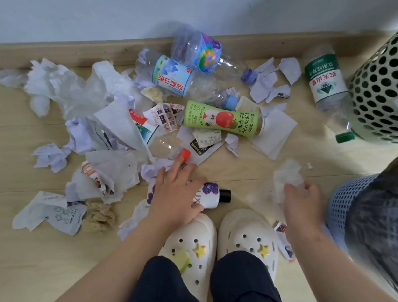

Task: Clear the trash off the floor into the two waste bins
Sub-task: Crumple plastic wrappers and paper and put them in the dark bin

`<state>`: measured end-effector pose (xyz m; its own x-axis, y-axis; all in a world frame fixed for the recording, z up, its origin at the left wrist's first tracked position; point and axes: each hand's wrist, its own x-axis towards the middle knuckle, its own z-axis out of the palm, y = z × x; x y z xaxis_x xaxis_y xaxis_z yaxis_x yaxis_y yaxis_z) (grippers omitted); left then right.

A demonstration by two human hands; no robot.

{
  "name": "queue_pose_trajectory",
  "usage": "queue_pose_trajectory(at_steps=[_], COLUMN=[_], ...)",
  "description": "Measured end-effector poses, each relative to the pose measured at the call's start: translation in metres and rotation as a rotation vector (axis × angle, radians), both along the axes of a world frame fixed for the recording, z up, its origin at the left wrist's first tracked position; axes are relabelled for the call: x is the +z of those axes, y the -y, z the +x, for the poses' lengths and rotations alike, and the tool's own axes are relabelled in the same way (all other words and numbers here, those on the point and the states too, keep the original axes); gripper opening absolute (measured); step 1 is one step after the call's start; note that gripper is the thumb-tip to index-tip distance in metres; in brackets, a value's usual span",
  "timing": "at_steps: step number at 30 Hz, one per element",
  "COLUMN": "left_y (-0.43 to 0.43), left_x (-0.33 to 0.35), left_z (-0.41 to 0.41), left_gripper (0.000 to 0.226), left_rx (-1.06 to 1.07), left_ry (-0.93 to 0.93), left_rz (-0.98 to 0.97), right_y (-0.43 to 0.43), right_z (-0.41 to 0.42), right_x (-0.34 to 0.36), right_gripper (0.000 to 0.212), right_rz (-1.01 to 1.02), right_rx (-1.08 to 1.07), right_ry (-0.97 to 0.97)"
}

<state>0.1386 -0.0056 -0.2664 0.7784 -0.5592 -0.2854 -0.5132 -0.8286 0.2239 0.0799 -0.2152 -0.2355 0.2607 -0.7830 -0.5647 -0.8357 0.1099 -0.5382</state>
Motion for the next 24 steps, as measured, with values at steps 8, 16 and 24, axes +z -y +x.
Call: queue_pose_trajectory(at_steps=[8,16,24], left_y=[-0.001,-0.024,0.007], left_x=[0.012,0.011,0.018], left_z=[-0.001,-0.035,-0.033], left_gripper=[0.049,0.038,0.035], left_rx=[0.242,0.464,0.316], left_ry=[0.171,0.148,0.055], left_rz=[-0.139,-0.204,-0.333], right_y=[-0.022,-0.017,-0.021], right_z=[-0.009,-0.001,-0.042], right_x=[-0.013,0.020,0.032], right_gripper=[0.014,0.008,0.014], right_rz=[0.132,0.079,-0.042], right_rx=[-0.025,0.060,0.024], right_ry=[0.023,0.252,0.400])
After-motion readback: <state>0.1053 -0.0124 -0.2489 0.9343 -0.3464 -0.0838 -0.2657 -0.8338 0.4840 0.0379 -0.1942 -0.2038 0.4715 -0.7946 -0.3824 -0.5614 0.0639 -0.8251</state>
